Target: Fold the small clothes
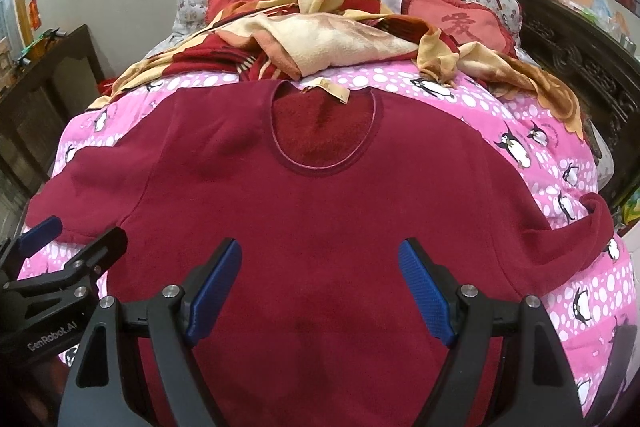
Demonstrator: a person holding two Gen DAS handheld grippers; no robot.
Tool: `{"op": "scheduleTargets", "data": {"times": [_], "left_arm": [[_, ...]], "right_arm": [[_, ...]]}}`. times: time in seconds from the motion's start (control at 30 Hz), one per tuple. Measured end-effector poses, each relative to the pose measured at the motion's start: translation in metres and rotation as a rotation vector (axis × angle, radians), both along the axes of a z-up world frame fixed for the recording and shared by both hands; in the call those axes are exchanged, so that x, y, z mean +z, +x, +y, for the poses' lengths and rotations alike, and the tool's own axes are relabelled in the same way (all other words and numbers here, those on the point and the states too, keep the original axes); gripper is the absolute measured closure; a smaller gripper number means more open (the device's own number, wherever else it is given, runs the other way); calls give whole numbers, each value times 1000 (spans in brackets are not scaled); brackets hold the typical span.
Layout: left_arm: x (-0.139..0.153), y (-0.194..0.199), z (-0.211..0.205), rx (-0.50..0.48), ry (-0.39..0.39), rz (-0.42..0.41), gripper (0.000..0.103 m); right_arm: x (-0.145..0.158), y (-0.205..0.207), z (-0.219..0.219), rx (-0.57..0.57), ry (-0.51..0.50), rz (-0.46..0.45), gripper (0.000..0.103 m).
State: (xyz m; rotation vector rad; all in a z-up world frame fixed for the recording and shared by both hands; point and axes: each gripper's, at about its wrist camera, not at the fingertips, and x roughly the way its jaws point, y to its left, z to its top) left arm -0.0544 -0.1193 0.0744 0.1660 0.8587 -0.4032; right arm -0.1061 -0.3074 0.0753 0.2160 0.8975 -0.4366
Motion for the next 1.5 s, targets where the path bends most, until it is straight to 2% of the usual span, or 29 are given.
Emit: {"op": "scheduleTargets", "data": {"times": [0.7,1.5], "left_arm": [[-11,6,-10,-18,0,24,0],[-13,14,-4,2,-5,34,0]], "right_arm": [[-19,7,-15,-39,21,36,18],[-25,17,-13,-48,49,40,18]]}}
